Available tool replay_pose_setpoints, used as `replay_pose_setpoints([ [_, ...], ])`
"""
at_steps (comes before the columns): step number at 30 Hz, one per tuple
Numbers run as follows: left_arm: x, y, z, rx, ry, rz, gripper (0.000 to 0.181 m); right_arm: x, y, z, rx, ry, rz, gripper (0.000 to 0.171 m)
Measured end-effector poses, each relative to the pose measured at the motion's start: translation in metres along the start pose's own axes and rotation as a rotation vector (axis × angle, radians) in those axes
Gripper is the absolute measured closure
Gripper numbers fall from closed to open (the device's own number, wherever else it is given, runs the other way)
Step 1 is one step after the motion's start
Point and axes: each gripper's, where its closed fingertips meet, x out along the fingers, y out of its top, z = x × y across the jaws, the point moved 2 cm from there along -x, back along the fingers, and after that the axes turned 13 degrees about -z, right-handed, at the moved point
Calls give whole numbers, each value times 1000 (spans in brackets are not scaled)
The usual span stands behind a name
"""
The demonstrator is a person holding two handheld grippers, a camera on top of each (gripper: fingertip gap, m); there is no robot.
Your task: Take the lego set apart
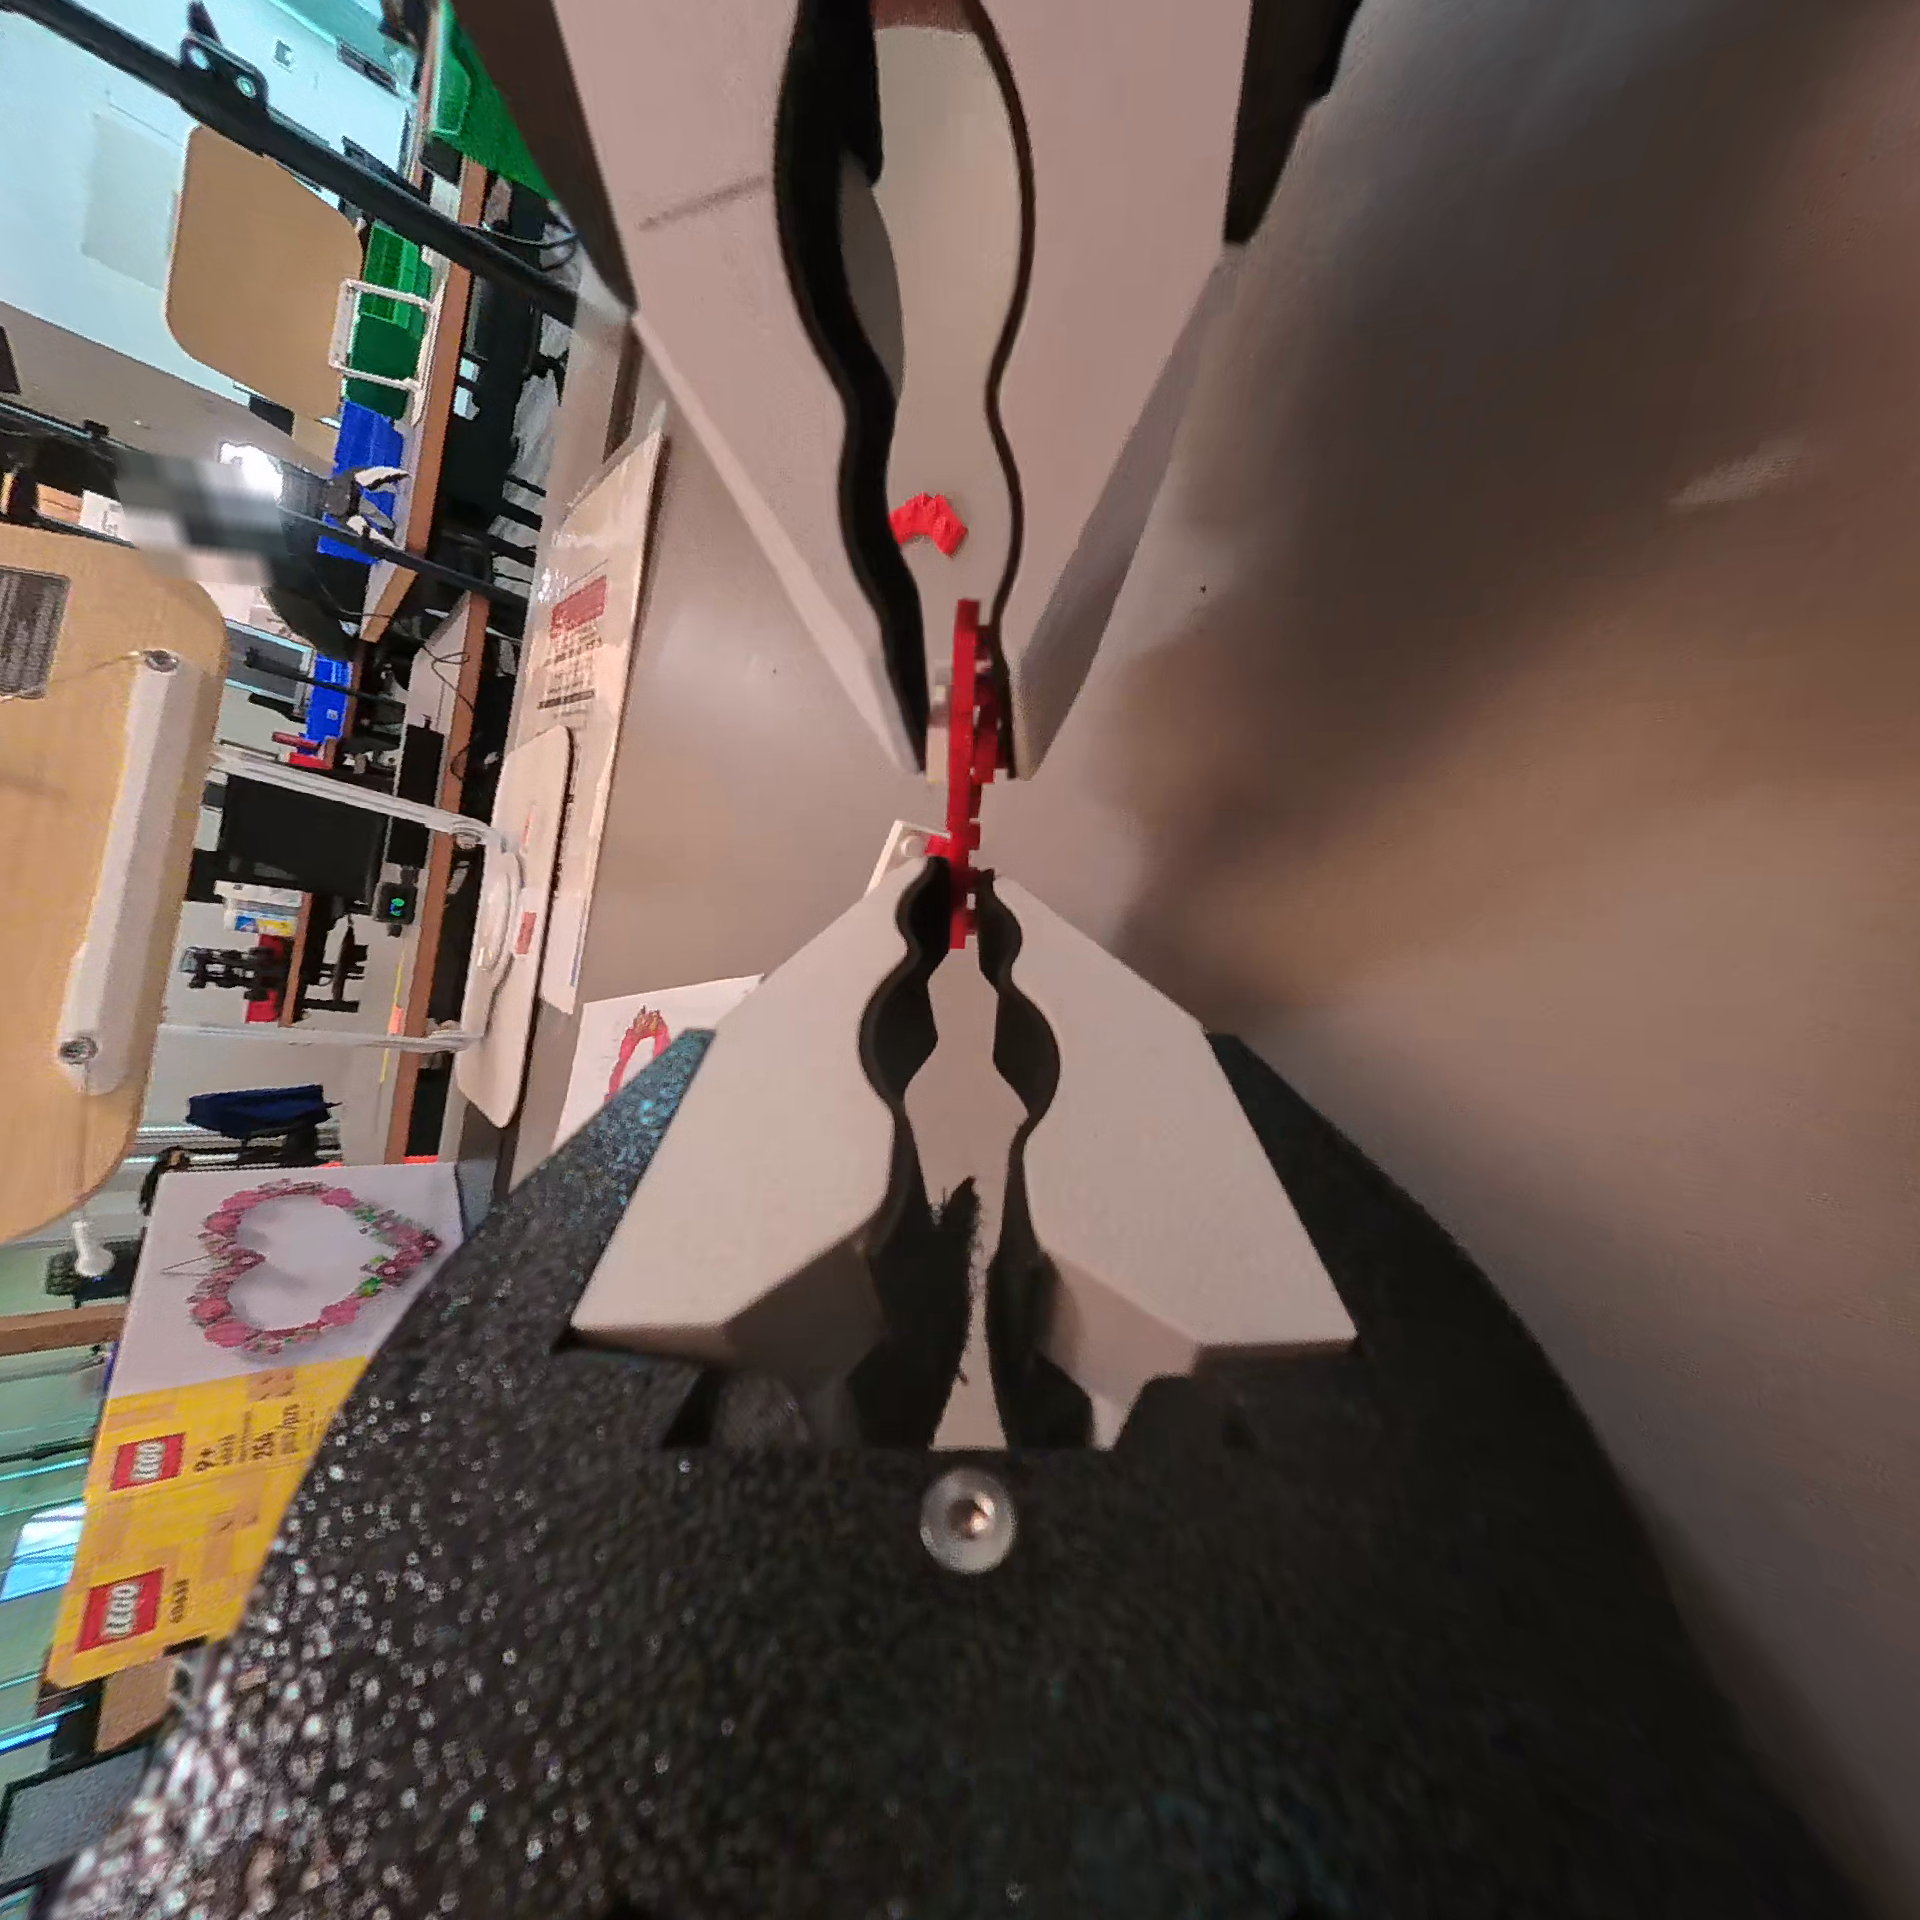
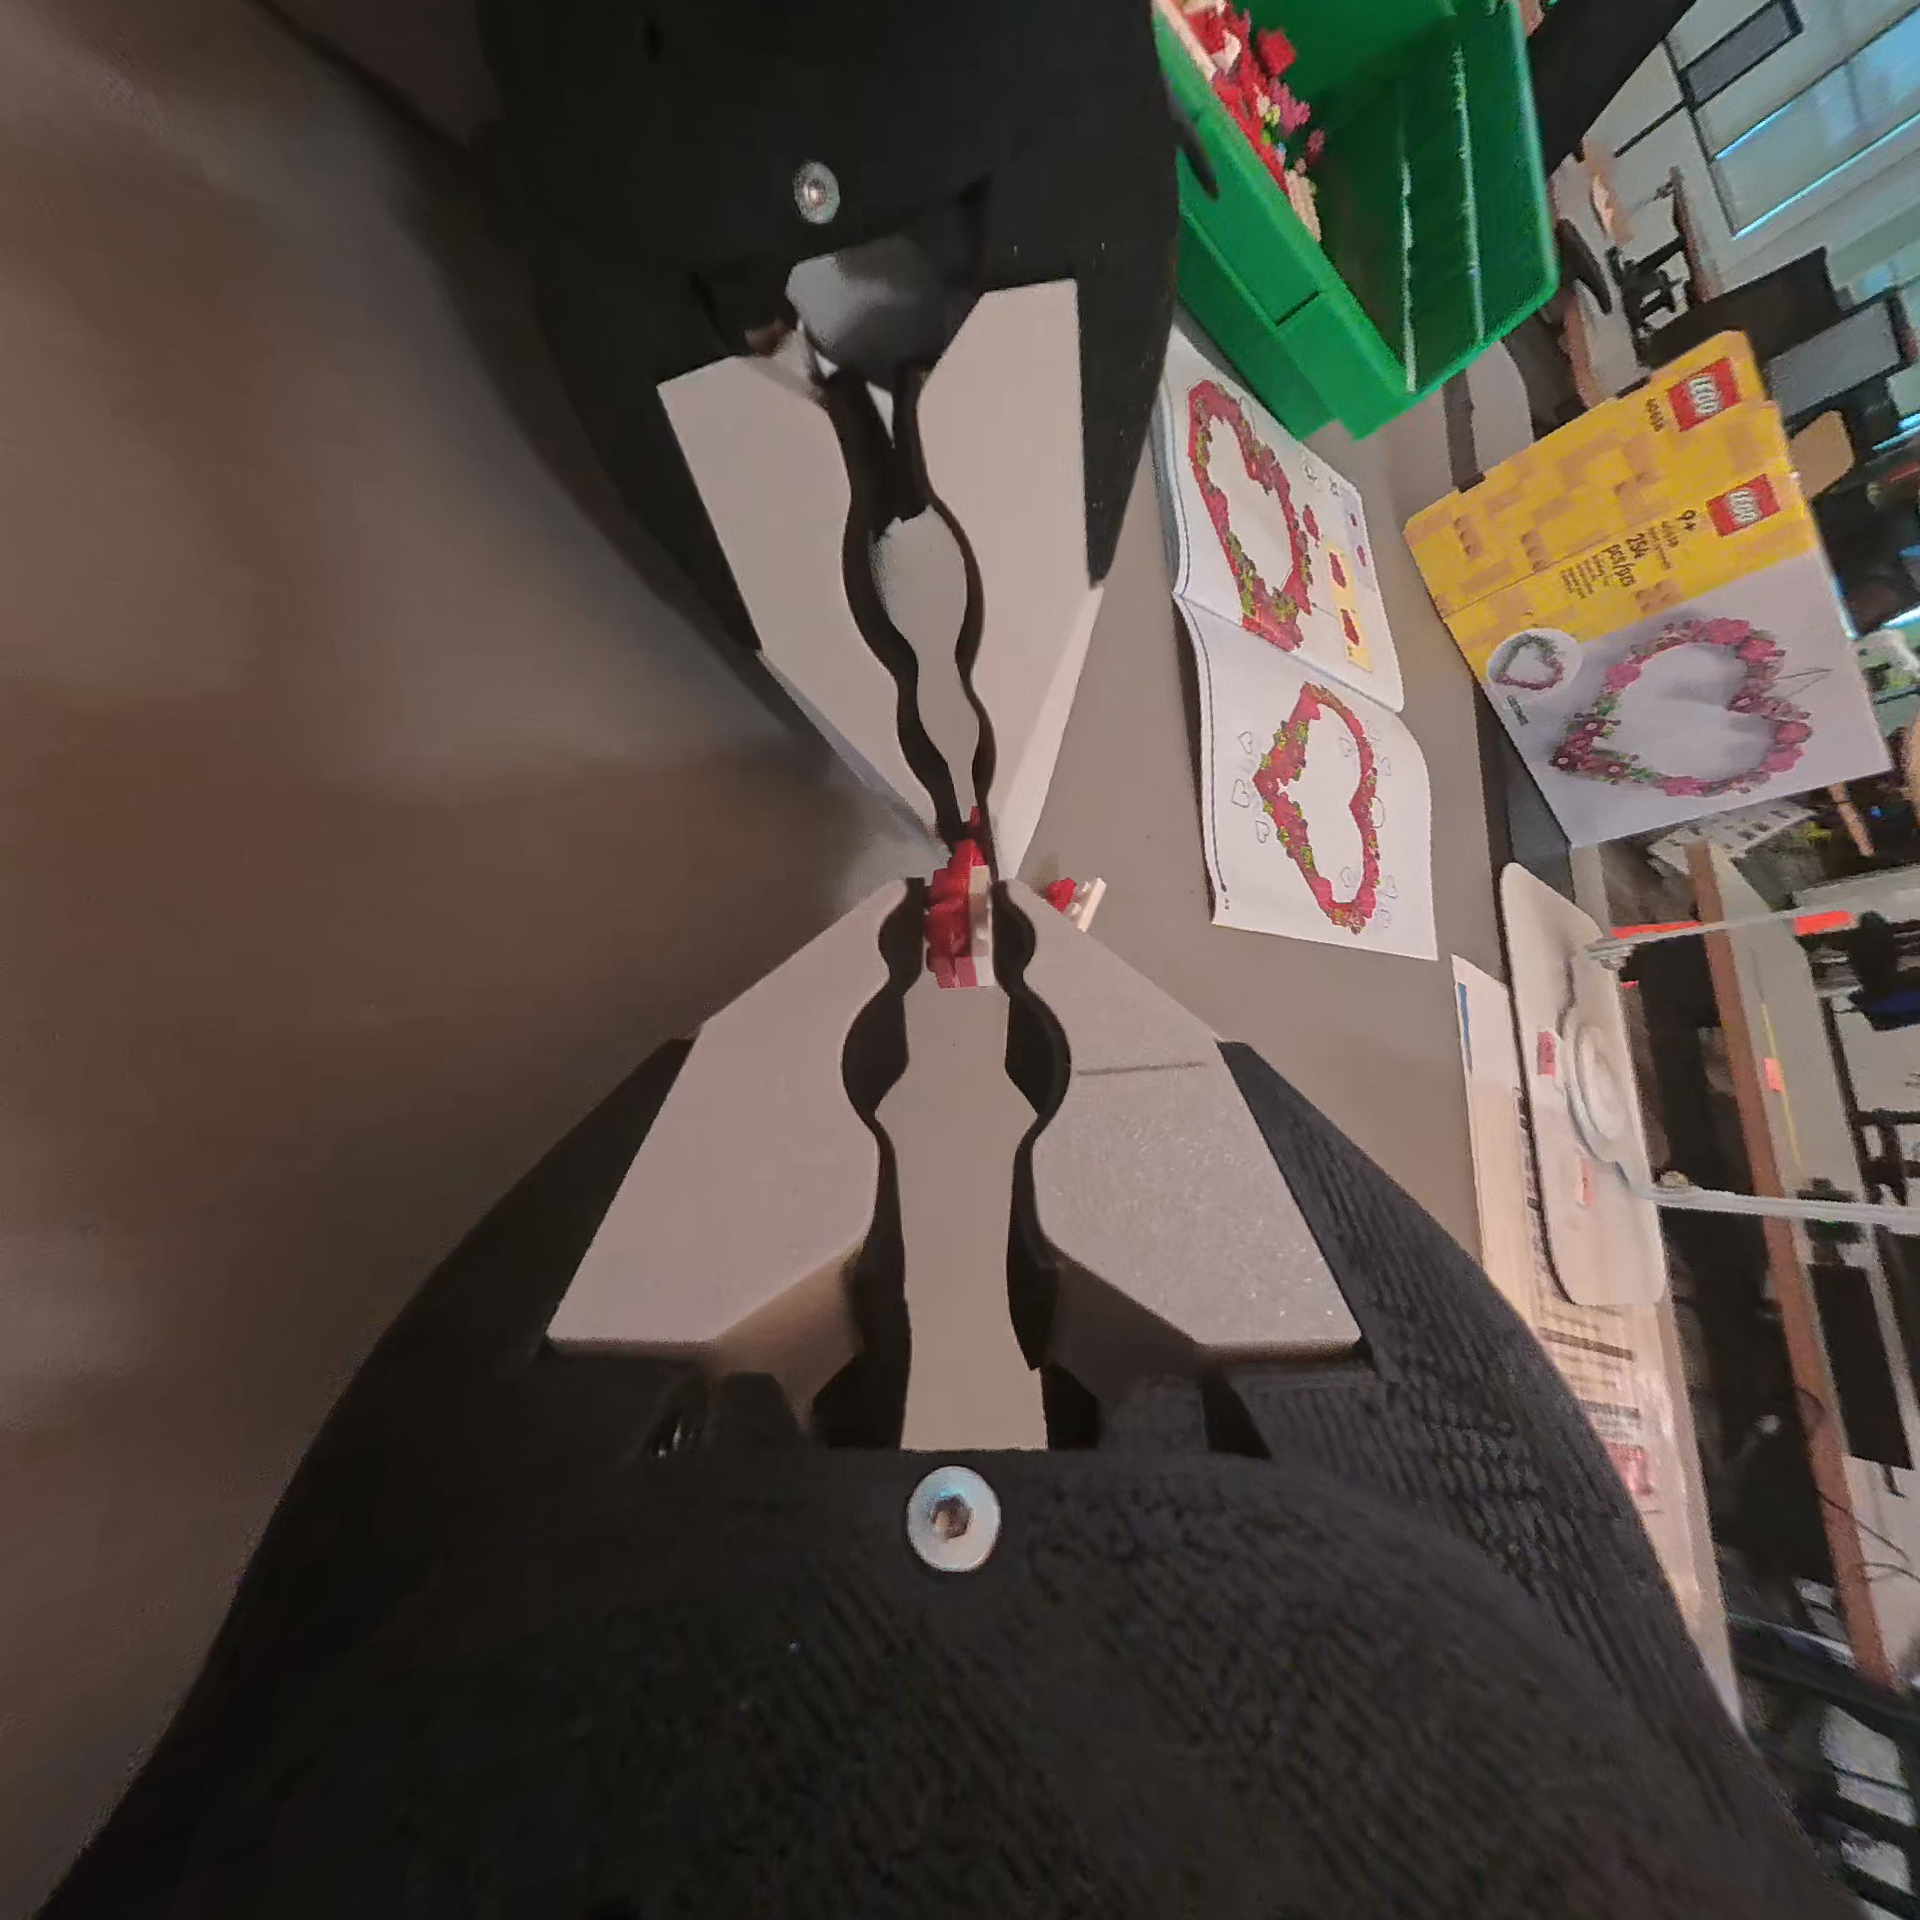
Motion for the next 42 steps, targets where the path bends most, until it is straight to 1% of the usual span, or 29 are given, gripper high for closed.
replay_pose_setpoints([
  [1, 0, -1, -1, -20, -2, -1, 179, 0, 0, 2, 8, -15, 1, 161],
  [3, -1, -2, -7, -83, 1, 5, 179, -1, 4, 9, 67, -39, 27, 161],
  [6, -8, -1, -17, -189, 1, 75, 178, -7, 10, 18, 171, -59, 111, 162],
  [9, -14, 1, -25, -364, -78, 165, 178, -12, 12, 23, 236, -41, 182, 162],
  [12, -19, 5, -26, -436, -146, 242, 178, -17, 13, 22, 261, 18, 251, 162],
  [14, -15, 3, -22, -430, -163, 223, 178, -14, 9, 22, 333, 77, 258, 162],
  [16, -10, 0, -24, -459, -157, 189, 178, -8, 7, 30, 492, 109, 281, 160],
  [17, -7, -2, -26, -504, -167, 174, 178, -7, 7, 37, 570, 77, 297, 159],
  [18, -3, -6, -28, -566, -178, 149, 179, -6, 6, 46, 631, 18, 302, 145],
  [19, -1, -8, -31, -639, -204, 146, 179, -5, 6, 51, 650, -50, 287, 130],
  [20, 0, -9, -34, -727, -246, 169, 179, -4, 5, 53, 626, -125, 252, 126],
  [22, -1, -12, -38, -895, -342, 218, 178, 0, 5, 55, 518, -271, 149, 126],
  [23, 0, -14, -39, -958, -386, 235, 178, 2, 6, 55, 477, -317, 115, 128],
  [24, 0, -17, -40, -1007, -422, 249, 178, 4, 8, 55, 470, -335, 103, 133],
  [26, -1, -19, -41, -1062, -462, 268, 178, 9, 14, 55, 548, -288, 141, 142],
  [28, 0, -21, -42, -1061, -441, 256, 179, 12, 18, 60, 695, -219, 206, 141],
  [30, 1, -22, -43, -1036, -395, 230, 179, 15, 19, 66, 844, -167, 272, 136],
  [34, 0, -26, -51, -987, -241, 184, 179, 23, 22, 74, 1131, -65, 395, 136],
  [35, 0, -27, -54, -967, -198, 169, 179, 25, 24, 75, 1177, -46, 430, 137],
  [39, -4, -27, -58, -862, -71, 116, 179, 25, 23, 82, 1309, -11, 542, 153],
  [42, -3, -27, -57, -837, -54, 94, 179, 28, 21, 82, 1368, 19, 562, 153],
])
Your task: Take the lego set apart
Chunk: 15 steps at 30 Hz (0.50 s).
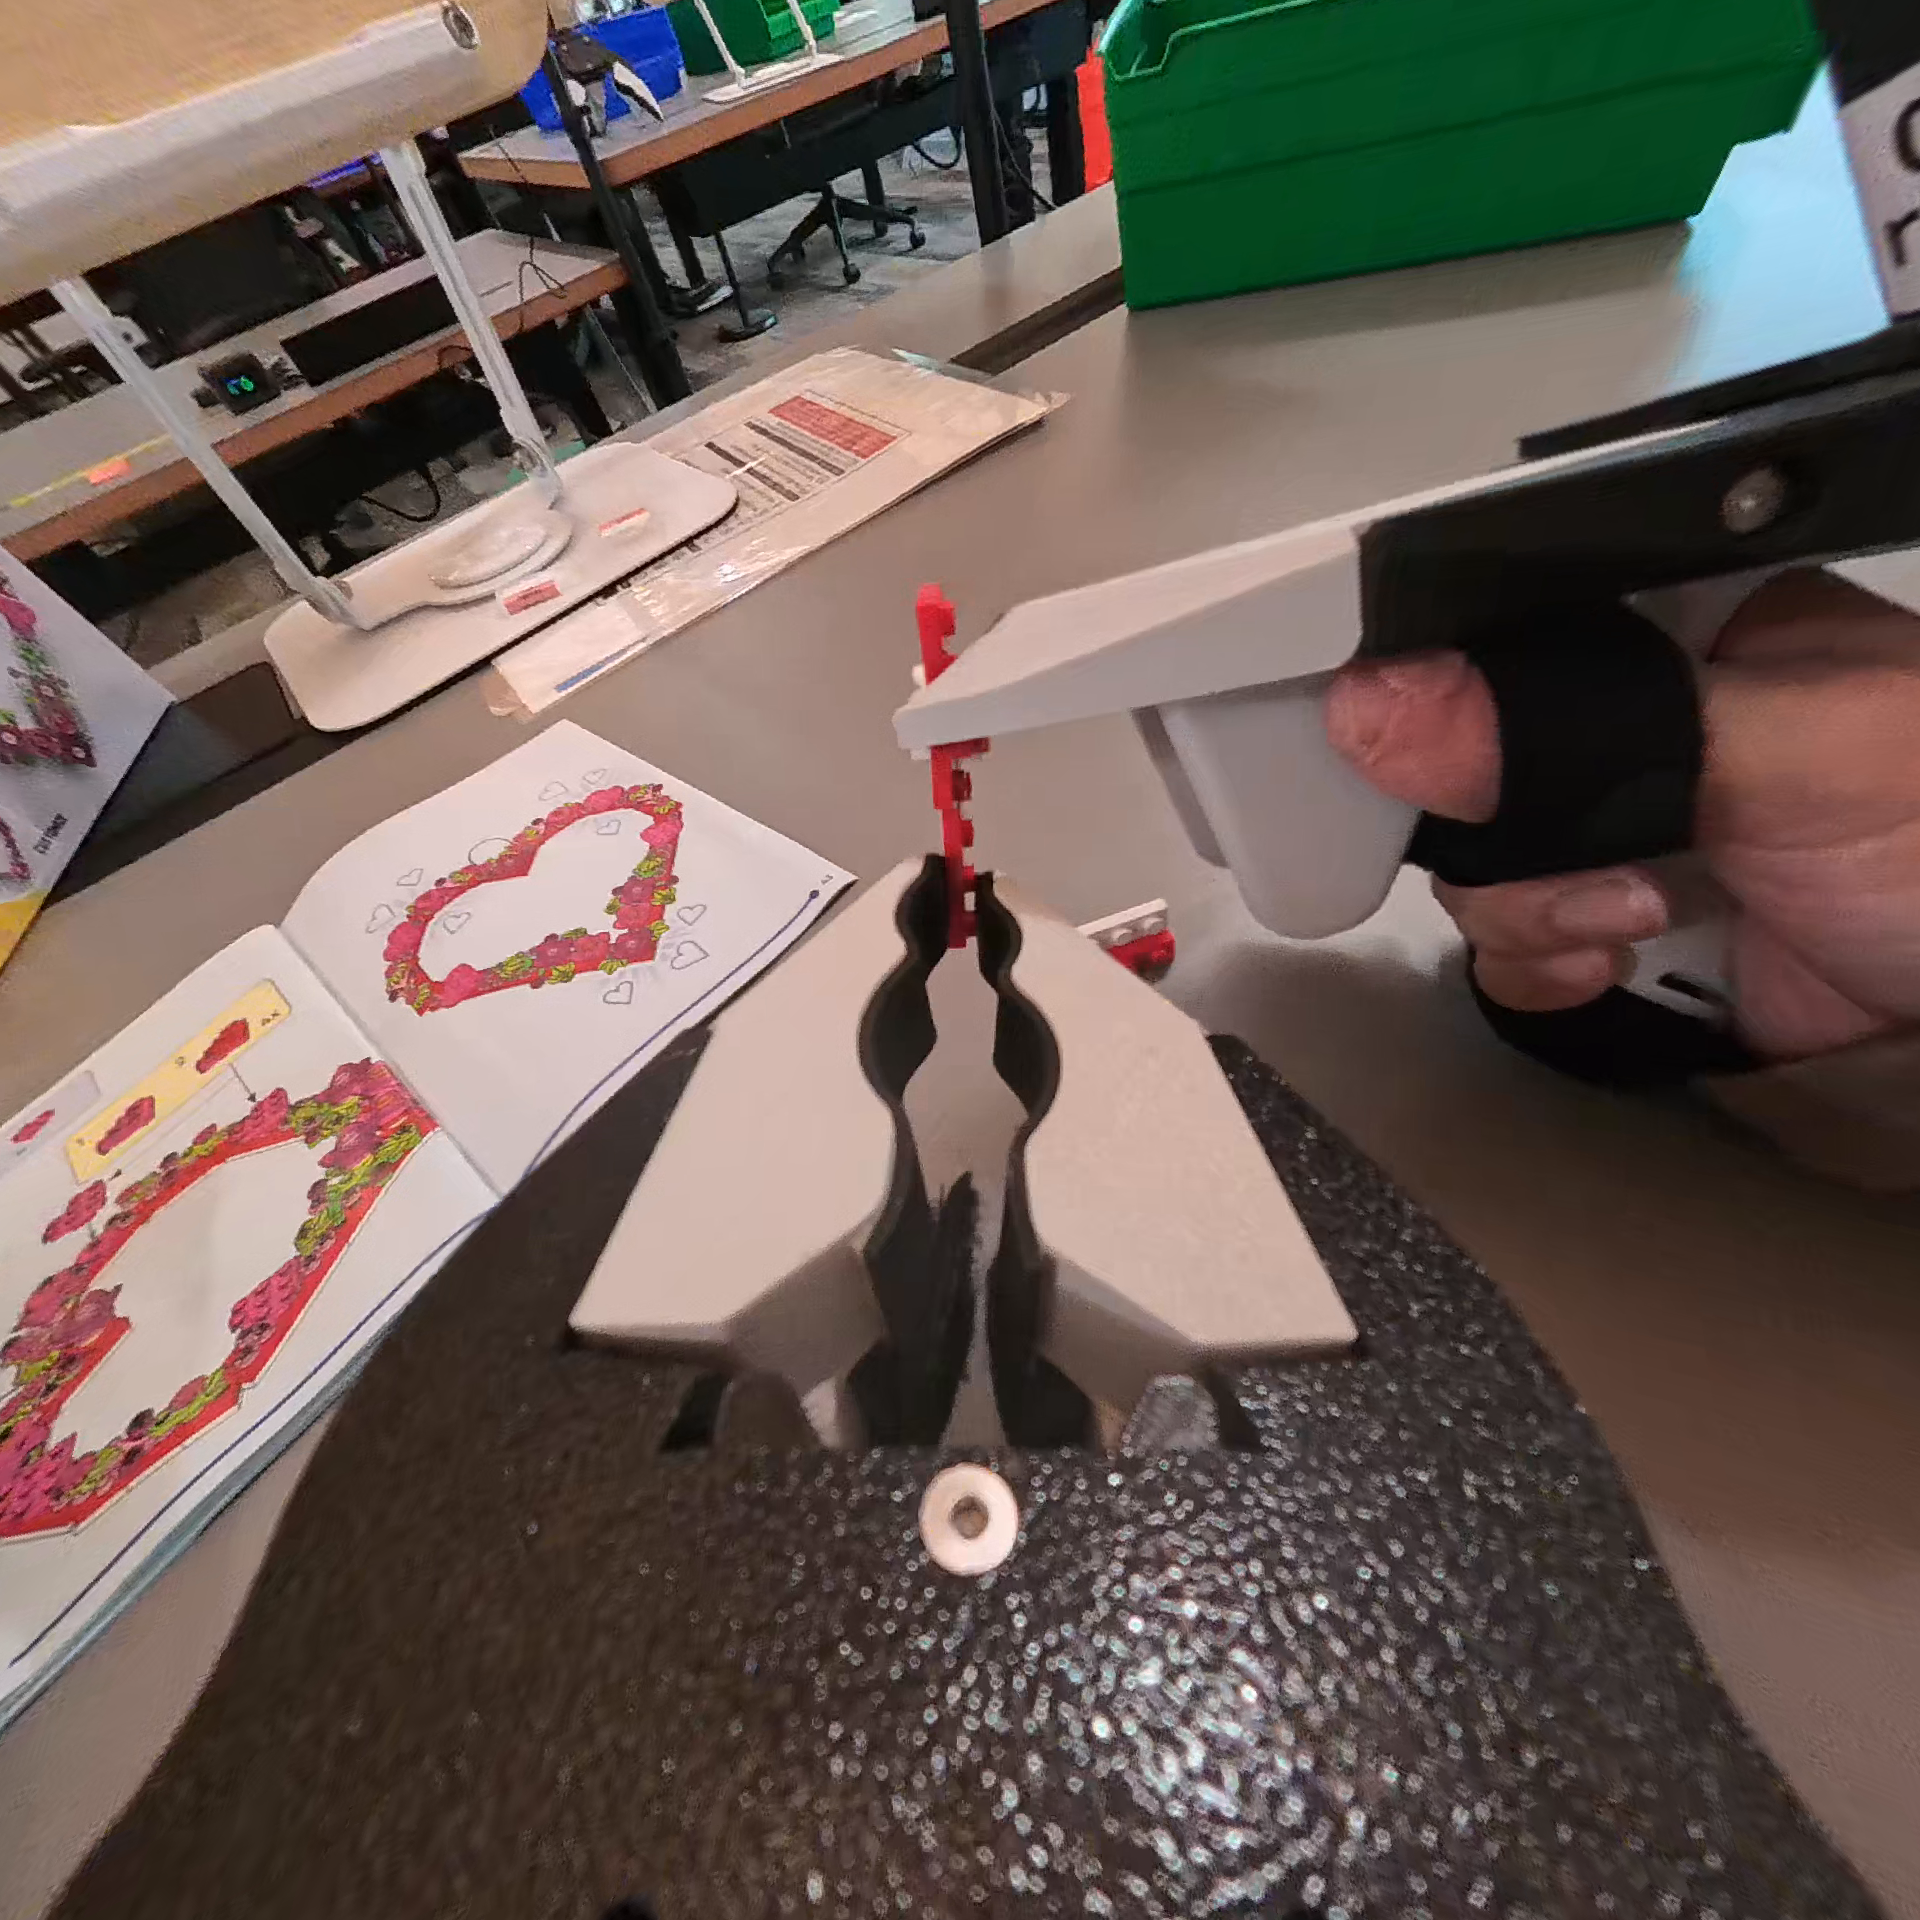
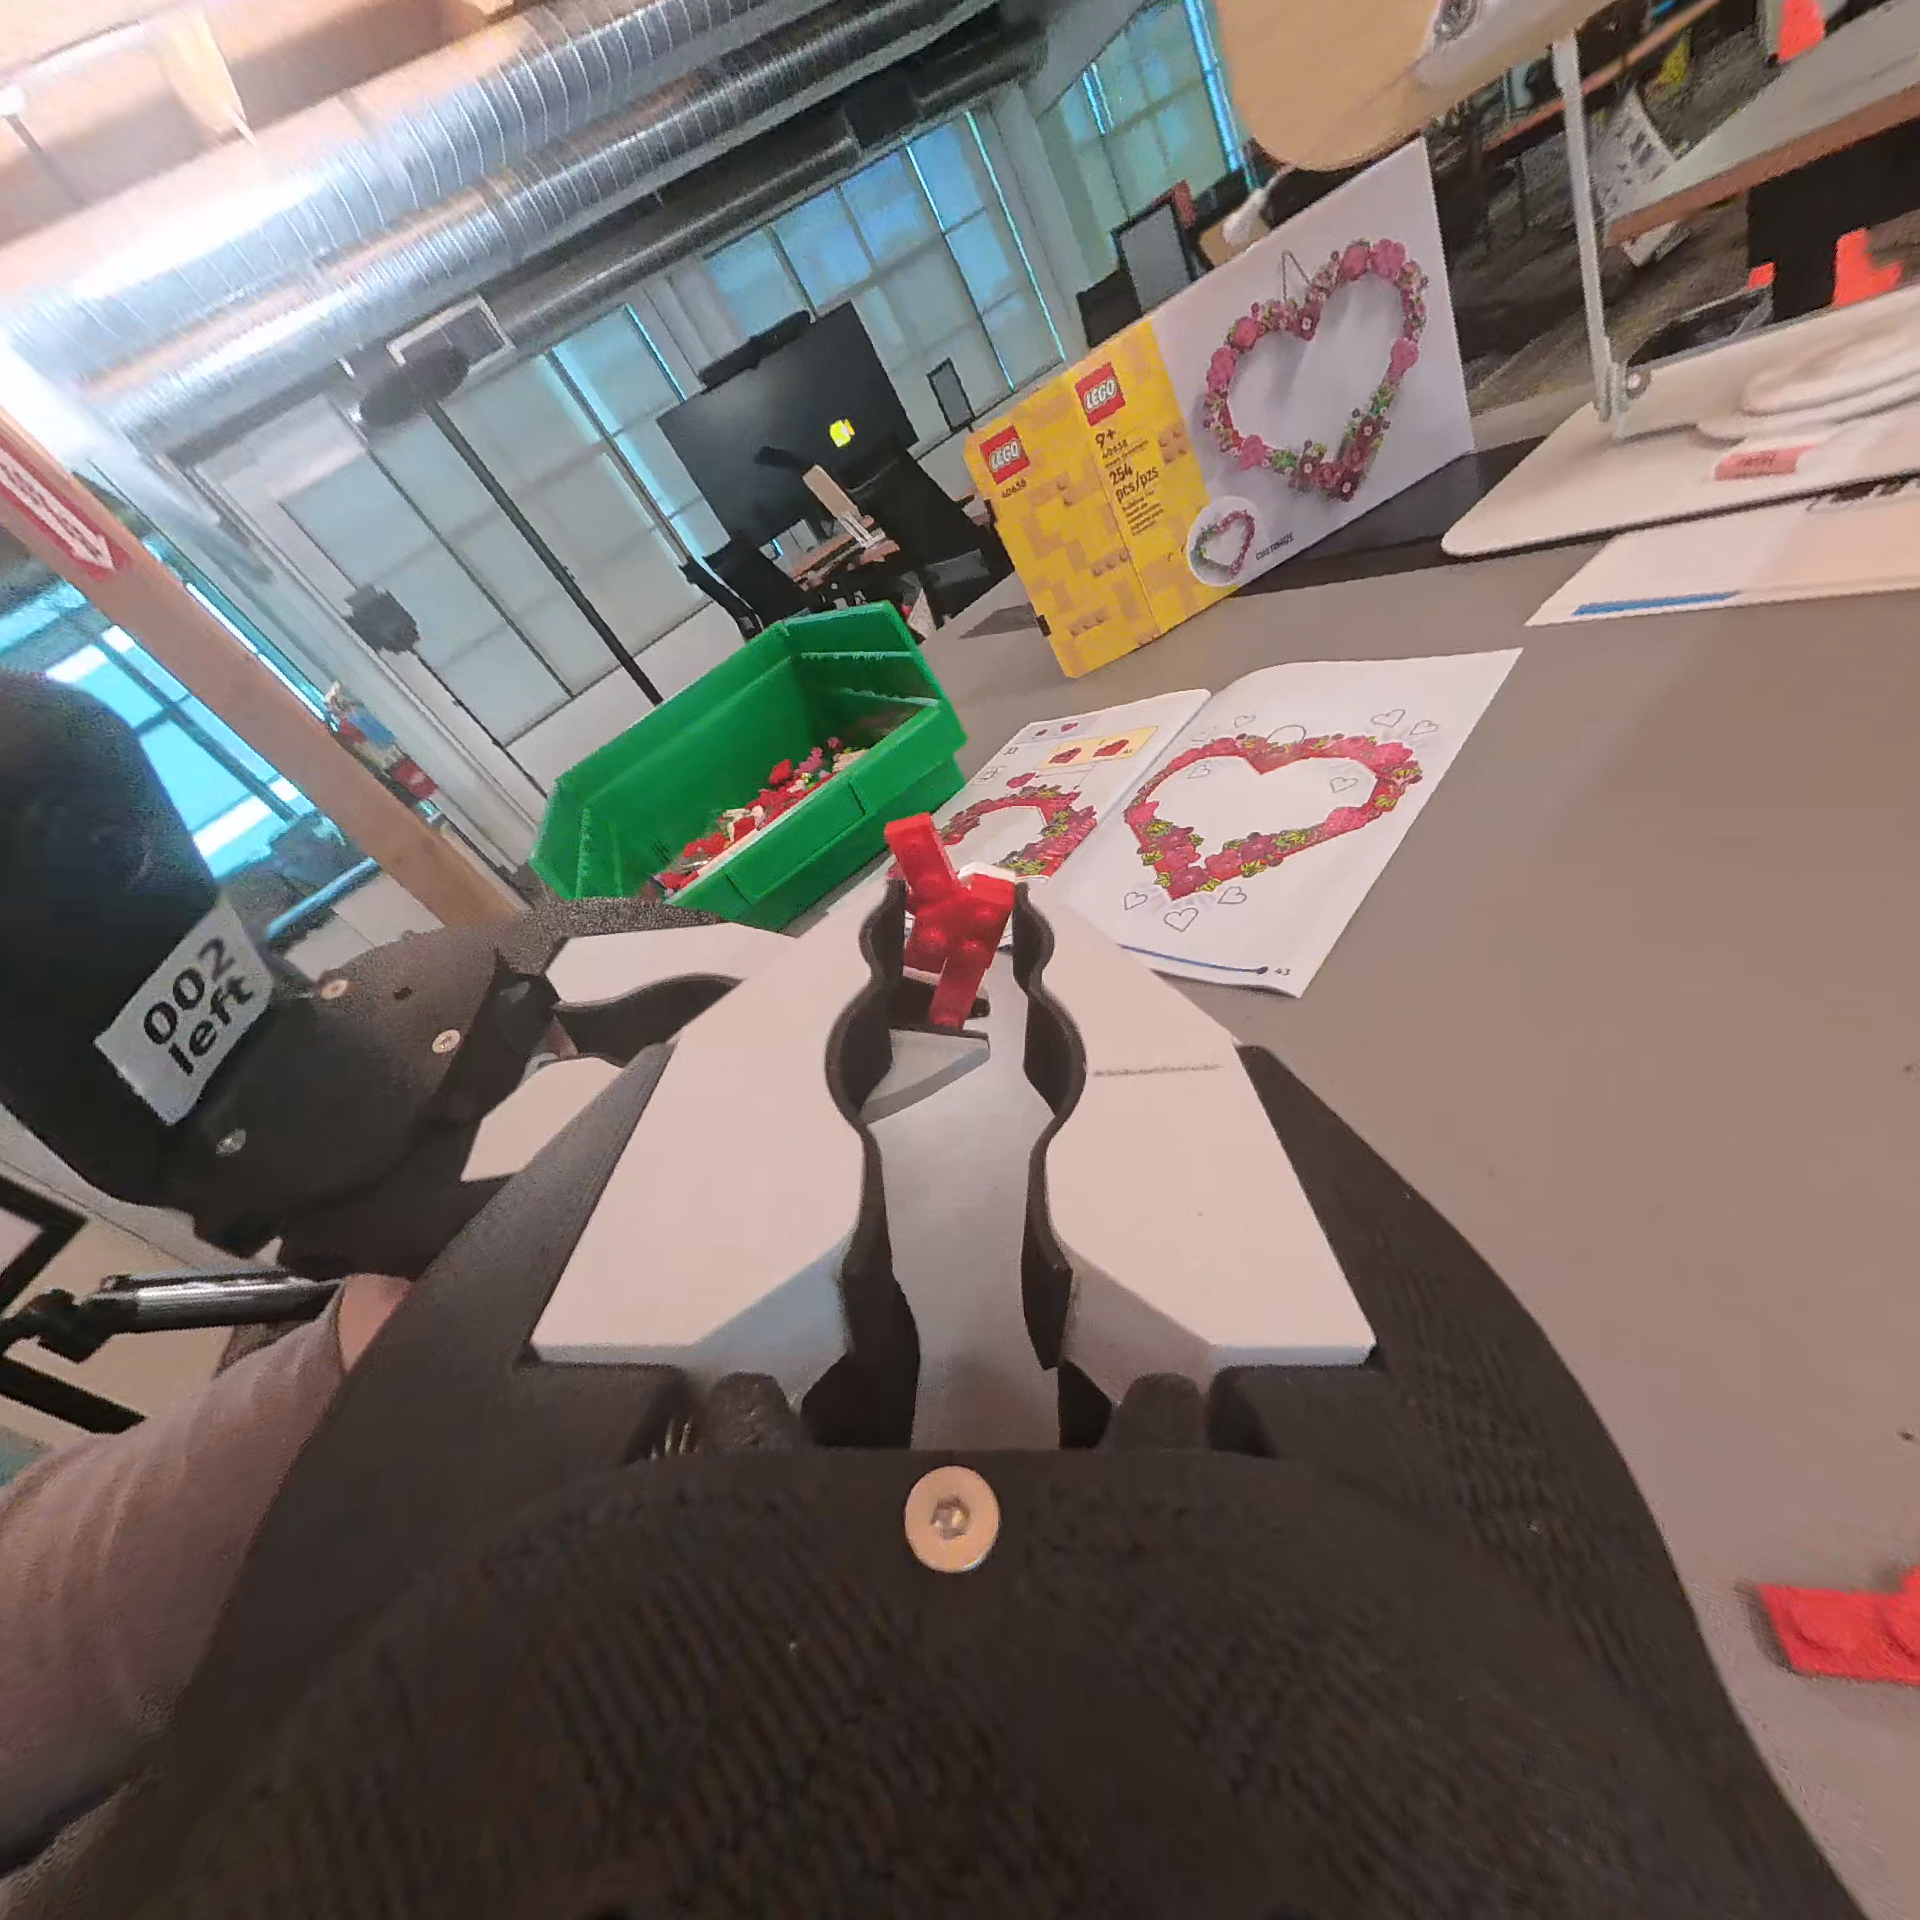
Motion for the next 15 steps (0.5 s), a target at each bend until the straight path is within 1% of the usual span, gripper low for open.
replay_pose_setpoints([
  [4, 0, 2, 2, -11, -8, 8, 179, 3, -3, -1, 78, 44, 0, 151],
  [7, 1, 3, 2, 16, 4, 3, 179, 3, -3, -1, 106, 78, 9, 154],
  [9, -2, 3, 0, 36, -31, 22, 179, 2, -3, -4, 45, 156, -49, 154],
  [12, -8, 0, 2, 68, -141, 43, 178, -4, -10, -8, -69, 333, -191, 154],
  [14, -11, -3, 8, 126, -207, 47, 178, -11, -17, -10, -174, 405, -282, 154],
  [15, -12, -4, 9, 147, -215, 41, 178, -14, -20, -9, -211, 425, -320, 154],
])
